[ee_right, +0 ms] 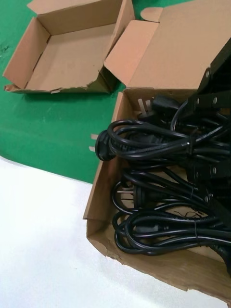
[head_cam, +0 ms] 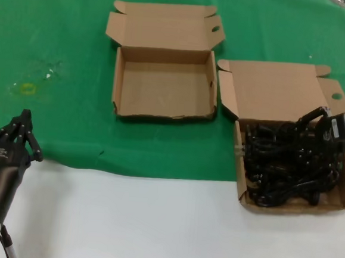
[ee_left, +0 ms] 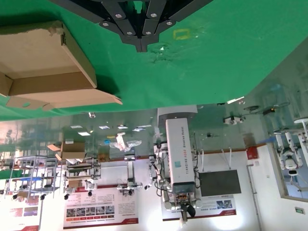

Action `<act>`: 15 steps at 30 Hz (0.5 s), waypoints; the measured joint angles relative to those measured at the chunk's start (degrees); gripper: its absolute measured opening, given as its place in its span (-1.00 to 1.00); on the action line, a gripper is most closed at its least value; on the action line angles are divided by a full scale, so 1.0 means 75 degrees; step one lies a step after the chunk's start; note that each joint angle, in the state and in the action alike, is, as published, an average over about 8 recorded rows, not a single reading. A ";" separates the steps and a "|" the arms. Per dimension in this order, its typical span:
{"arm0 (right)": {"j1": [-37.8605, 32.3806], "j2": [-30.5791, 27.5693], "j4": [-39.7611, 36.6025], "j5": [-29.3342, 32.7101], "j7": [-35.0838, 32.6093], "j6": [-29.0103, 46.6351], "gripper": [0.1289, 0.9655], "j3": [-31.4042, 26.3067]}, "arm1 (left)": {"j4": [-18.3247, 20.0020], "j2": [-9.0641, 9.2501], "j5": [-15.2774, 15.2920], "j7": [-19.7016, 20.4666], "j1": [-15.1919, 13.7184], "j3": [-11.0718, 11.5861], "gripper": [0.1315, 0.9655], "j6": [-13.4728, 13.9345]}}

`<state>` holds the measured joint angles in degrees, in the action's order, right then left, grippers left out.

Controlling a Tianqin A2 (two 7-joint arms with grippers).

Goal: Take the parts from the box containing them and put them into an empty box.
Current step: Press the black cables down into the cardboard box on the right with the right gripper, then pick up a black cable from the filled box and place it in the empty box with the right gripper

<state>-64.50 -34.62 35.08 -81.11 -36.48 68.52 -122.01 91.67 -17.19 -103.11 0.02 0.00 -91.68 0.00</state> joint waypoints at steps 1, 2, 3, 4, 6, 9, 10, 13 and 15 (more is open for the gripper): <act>0.0014 -0.0004 0.0005 0.0002 -0.0004 -0.0005 -0.25 0.0002 | 0.0000 0.0000 0.0000 0.0000 0.0000 0.0000 -0.97 0.0000; 0.0029 -0.0009 0.0012 0.0003 -0.0006 -0.0009 -0.30 0.0004 | 0.0000 0.0000 0.0000 0.0000 0.0000 0.0000 -0.97 0.0000; 0.0044 -0.0015 0.0022 0.0005 -0.0005 -0.0012 -0.35 0.0006 | 0.0000 0.0000 0.0000 0.0000 0.0000 0.0000 -0.97 0.0000; 0.0060 -0.0023 0.0038 0.0005 0.0000 -0.0013 -0.41 0.0008 | 0.0000 0.0000 0.0000 0.0000 0.0000 0.0000 -0.97 0.0000; 0.0093 -0.0045 0.0086 0.0006 0.0022 -0.0011 -0.51 0.0014 | 0.0000 0.0000 0.0000 0.0000 0.0000 0.0000 -0.97 0.0000; 0.0141 -0.0098 0.0212 0.0000 0.0102 0.0003 -0.57 0.0030 | 0.0000 0.0000 0.0000 0.0000 0.0000 0.0000 -0.97 0.0000; 0.0155 -0.0122 0.0270 -0.0004 0.0143 0.0011 -0.57 0.0038 | 0.0000 0.0000 0.0000 0.0000 0.0000 0.0000 -0.97 0.0000; 0.0184 -0.0205 0.0478 -0.0021 0.0304 0.0046 -0.62 0.0071 | 0.0000 0.0000 0.0000 0.0000 0.0000 0.0000 -0.97 0.0000; 0.0191 -0.0270 0.0641 -0.0039 0.0448 0.0082 -0.68 0.0099 | 0.0000 0.0000 0.0000 0.0000 0.0000 0.0000 -0.97 0.0000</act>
<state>-63.07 -36.64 39.89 -81.41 -33.12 69.14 -121.27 91.67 -17.19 -103.12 0.02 0.00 -91.68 0.00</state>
